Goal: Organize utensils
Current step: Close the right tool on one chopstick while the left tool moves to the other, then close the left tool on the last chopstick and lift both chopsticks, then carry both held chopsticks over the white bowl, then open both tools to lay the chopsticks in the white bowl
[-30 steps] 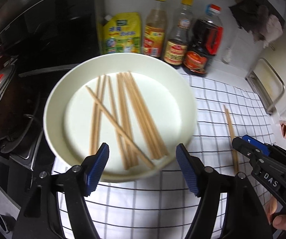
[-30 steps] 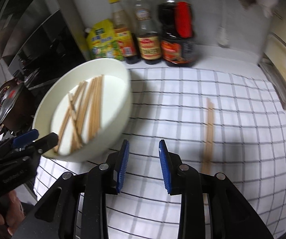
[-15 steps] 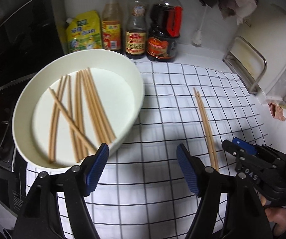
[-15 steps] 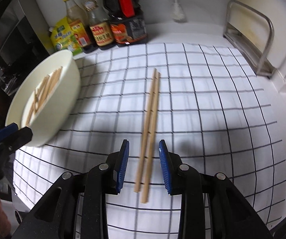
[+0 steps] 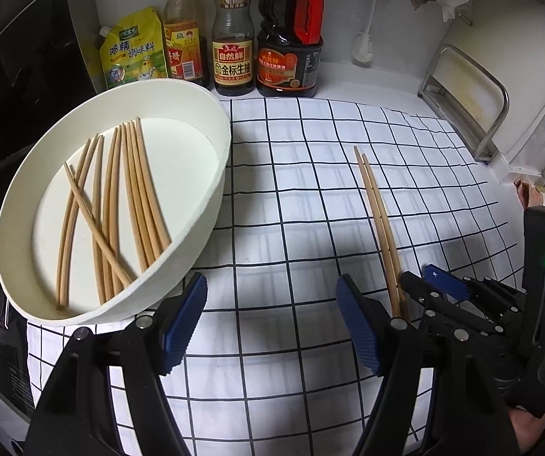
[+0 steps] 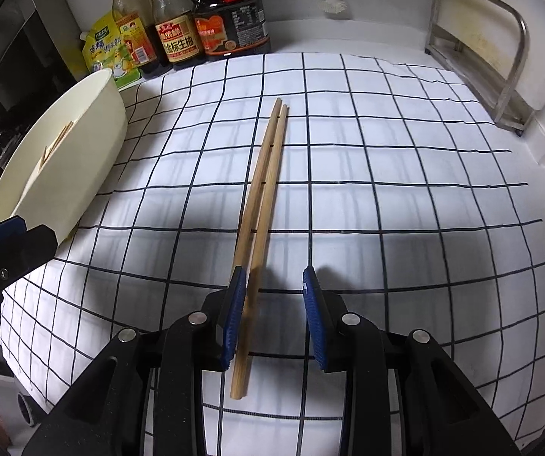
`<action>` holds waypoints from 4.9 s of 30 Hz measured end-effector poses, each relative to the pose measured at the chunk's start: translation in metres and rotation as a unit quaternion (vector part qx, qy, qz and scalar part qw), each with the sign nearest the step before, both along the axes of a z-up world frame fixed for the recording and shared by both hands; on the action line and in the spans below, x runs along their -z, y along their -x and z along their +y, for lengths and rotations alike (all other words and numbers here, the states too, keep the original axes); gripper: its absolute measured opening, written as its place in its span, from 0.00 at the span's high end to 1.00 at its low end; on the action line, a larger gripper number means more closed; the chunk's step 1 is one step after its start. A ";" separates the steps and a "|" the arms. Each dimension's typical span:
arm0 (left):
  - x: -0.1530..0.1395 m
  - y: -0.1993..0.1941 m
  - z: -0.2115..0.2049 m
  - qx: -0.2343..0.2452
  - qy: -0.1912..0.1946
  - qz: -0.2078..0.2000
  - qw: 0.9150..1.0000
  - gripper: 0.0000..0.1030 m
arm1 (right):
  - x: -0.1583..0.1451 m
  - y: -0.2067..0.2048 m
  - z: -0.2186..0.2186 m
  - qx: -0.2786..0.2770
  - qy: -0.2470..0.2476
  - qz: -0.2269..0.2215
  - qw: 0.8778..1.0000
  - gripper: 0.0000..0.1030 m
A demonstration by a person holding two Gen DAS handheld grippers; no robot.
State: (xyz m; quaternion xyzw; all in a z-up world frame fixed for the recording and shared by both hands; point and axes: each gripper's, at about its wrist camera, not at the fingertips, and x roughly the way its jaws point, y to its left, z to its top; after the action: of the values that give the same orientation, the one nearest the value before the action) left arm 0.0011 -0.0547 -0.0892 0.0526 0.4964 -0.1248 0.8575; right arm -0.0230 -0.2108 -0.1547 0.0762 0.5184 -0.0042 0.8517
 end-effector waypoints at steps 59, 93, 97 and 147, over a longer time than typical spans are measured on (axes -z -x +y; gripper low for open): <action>0.064 -0.024 -0.095 0.017 -0.025 0.005 1.000 0.23 | 0.005 0.015 -0.087 0.018 0.025 -0.026 0.999 0.75; 0.060 -0.028 -0.109 0.057 -0.009 0.038 0.998 0.93 | -0.002 0.001 -0.076 0.004 0.019 -0.024 1.000 0.94; 0.045 -0.029 -0.097 0.054 0.005 0.032 0.998 0.93 | -0.014 0.002 -0.072 0.007 0.011 -0.026 1.000 0.94; 0.000 -0.105 0.185 -0.147 0.007 0.002 0.989 0.93 | -0.050 -0.157 0.217 -0.204 -0.048 -0.034 0.977 0.94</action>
State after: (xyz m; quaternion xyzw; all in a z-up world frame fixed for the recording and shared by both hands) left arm 0.1057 0.1303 -0.0890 -0.0272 0.4997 -0.0004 0.8658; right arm 0.1335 0.0062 -0.1043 0.0098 0.4937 0.1970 0.8469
